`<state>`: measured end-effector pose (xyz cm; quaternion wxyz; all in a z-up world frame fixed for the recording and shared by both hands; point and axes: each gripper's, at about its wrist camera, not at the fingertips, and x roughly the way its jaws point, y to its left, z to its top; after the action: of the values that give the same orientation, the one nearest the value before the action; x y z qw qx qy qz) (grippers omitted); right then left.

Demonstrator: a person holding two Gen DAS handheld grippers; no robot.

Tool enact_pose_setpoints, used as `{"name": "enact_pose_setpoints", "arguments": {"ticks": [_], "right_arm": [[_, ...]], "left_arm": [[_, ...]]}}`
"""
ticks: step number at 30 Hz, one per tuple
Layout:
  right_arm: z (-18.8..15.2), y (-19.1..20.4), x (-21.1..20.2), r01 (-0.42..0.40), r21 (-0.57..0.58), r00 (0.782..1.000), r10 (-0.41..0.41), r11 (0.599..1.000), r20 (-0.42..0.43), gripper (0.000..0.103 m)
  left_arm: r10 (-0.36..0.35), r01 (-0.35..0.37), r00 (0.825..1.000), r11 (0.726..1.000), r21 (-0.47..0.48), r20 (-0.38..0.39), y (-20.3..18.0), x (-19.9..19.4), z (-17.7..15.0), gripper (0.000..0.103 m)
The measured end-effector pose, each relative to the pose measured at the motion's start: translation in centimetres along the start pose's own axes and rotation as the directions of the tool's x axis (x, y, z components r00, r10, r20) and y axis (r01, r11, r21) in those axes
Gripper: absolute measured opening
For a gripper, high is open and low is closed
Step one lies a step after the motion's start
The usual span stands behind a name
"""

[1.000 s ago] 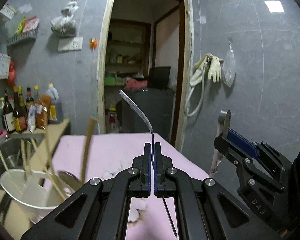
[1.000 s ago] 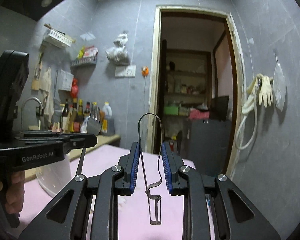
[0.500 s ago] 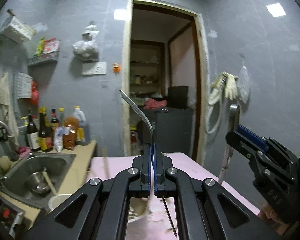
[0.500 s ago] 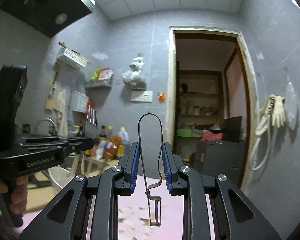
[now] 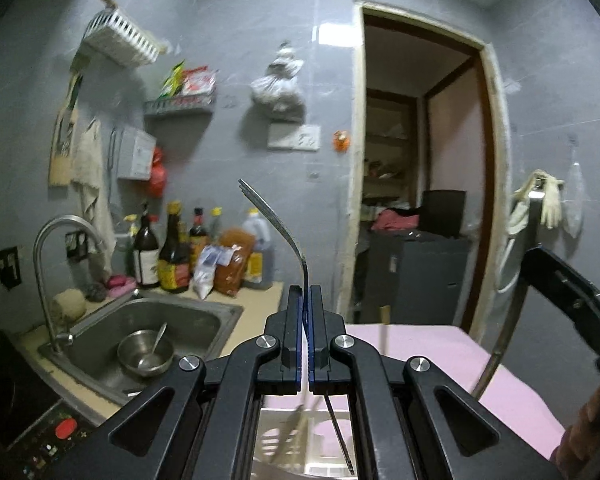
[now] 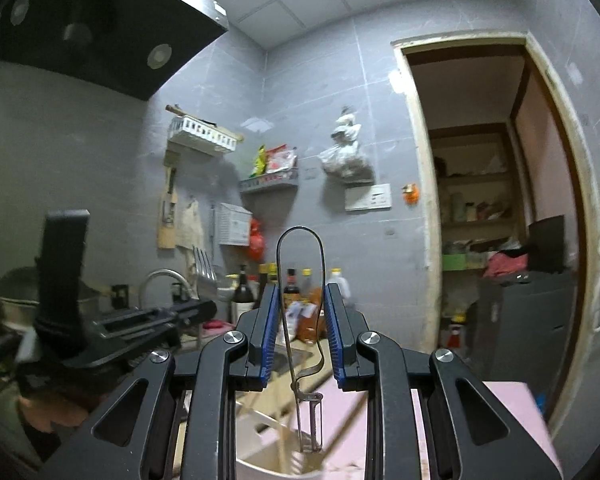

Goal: Organize utensils
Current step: 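Lift fork and peeler over the white holder to drop them in, then lower the fork with the left tool into the holder while the right tool lowers the peeler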

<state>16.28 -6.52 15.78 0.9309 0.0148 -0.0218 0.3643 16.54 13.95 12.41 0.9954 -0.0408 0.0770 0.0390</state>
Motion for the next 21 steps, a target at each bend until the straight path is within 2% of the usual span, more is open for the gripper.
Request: {"name": "enact_pose_setpoints", "arguments": {"ticks": [5,10,21], "right_arm": [[-1.0,-0.3,2.7,-0.054,0.091,0.997,0.057,0.994,-0.042,0.02],[-2.0,-0.1,3.9,-0.05,0.095,0.995,0.058,0.994,-0.08,0.02],[-4.1,-0.3,5.1,-0.016,0.077,0.982,0.03,0.997,-0.186,0.02]], "left_arm": [[0.07,-0.07,0.997,0.998,-0.004,-0.038,1.5,1.8,-1.2,0.0],[0.106,-0.106,0.993,0.994,-0.001,-0.043,2.3,2.5,-1.9,0.0],[0.113,-0.112,0.988,0.994,0.022,-0.1,2.2,4.5,-3.2,0.0]]}}
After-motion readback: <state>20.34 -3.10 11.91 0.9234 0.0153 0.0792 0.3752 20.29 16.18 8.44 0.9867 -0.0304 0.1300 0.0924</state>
